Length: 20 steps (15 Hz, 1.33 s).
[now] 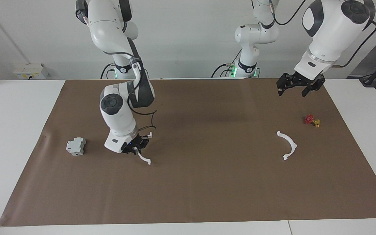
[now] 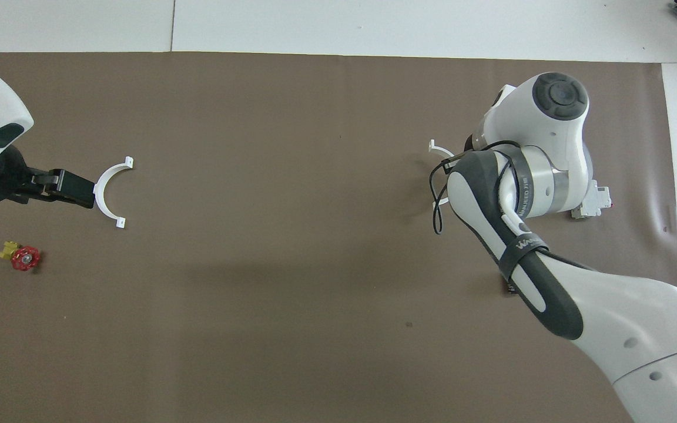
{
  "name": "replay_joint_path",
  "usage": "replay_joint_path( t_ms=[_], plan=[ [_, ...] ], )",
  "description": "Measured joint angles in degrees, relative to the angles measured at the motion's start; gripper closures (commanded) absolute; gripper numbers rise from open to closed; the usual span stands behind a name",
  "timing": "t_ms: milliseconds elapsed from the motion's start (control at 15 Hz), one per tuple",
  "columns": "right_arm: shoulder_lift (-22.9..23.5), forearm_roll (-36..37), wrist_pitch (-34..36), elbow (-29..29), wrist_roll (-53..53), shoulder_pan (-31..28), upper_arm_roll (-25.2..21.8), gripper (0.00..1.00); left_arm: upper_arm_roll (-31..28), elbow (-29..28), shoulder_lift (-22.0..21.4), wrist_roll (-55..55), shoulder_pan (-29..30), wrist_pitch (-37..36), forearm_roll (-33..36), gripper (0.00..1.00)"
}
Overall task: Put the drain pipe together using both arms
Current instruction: 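Lower the white half-ring onto the table center and open the right gripper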
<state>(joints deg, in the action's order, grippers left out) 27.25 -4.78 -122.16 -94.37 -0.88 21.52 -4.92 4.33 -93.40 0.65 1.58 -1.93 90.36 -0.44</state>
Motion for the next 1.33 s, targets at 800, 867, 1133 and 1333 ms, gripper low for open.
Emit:
replay_joint_path(
  t_ms=[800, 867, 1133, 1333],
  plan=[
    [3.18, 9.66, -5.2, -0.3, 21.0, 14.14, 0.0, 1.0, 0.0, 0.0, 0.0, -0.01, 0.0, 0.03, 0.0, 0.0],
    [3.31, 9.67, -5.2, -0.3, 19.43, 14.12, -0.07, 1.0, 0.0, 0.0, 0.0, -0.01, 0.0, 0.03, 0.0, 0.0],
    [3.39, 9.67, -5.5, -0.3, 17.1, 14.09, 0.07, 1.0, 0.0, -0.08, 0.0, -0.01, 0.0, 0.04, 0.0, 0.0],
    [3.52, 9.67, -6.48, -0.31, 15.75, 14.13, 0.68, 1.0, 0.0, -0.14, 0.0, -0.01, 0.0, 0.04, 0.0, 0.0]
  ],
)
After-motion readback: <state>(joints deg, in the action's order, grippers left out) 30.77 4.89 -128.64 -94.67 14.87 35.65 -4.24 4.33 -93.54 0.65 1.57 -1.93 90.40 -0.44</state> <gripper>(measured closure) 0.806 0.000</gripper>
